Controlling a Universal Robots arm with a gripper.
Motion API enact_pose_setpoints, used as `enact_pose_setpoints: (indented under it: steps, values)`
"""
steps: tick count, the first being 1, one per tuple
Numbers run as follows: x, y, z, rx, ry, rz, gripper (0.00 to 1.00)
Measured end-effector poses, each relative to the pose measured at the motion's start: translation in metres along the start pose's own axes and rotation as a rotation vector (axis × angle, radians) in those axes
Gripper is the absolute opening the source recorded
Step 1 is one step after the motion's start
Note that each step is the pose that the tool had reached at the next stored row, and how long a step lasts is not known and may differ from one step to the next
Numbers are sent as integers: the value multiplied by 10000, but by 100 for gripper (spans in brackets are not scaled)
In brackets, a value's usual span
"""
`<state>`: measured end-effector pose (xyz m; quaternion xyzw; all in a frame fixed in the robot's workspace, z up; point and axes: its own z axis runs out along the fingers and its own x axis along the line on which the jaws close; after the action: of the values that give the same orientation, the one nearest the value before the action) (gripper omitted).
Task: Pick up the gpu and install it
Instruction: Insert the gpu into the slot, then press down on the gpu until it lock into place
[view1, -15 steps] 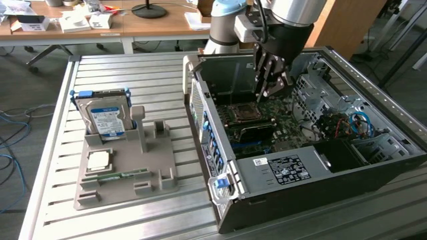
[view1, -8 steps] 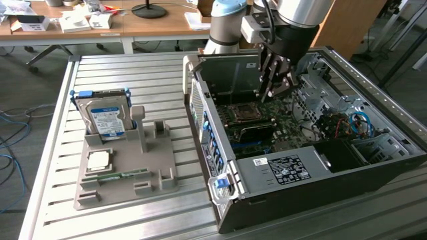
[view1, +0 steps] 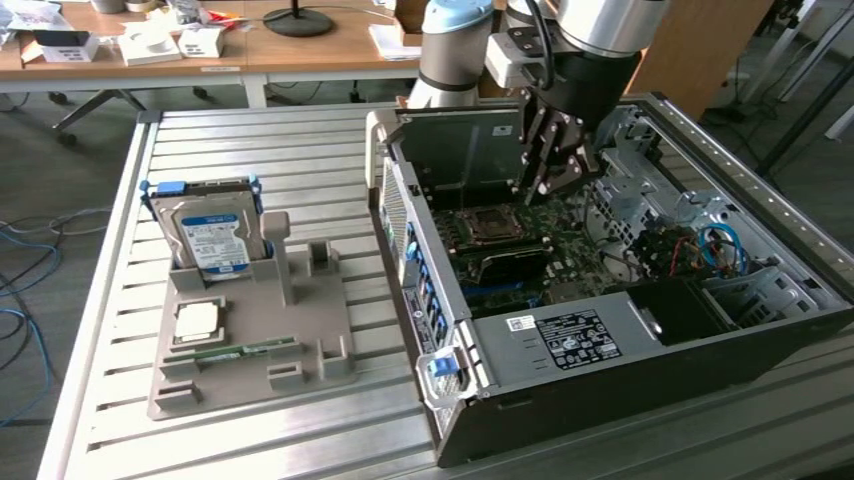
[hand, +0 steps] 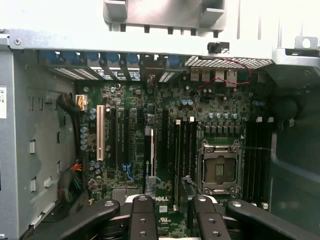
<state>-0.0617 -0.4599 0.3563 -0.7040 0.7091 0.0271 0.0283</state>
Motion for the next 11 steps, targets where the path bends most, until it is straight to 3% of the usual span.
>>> enact_pose_setpoints:
  steps: [11]
  values:
    - [0, 0, 0, 0, 0, 0, 34]
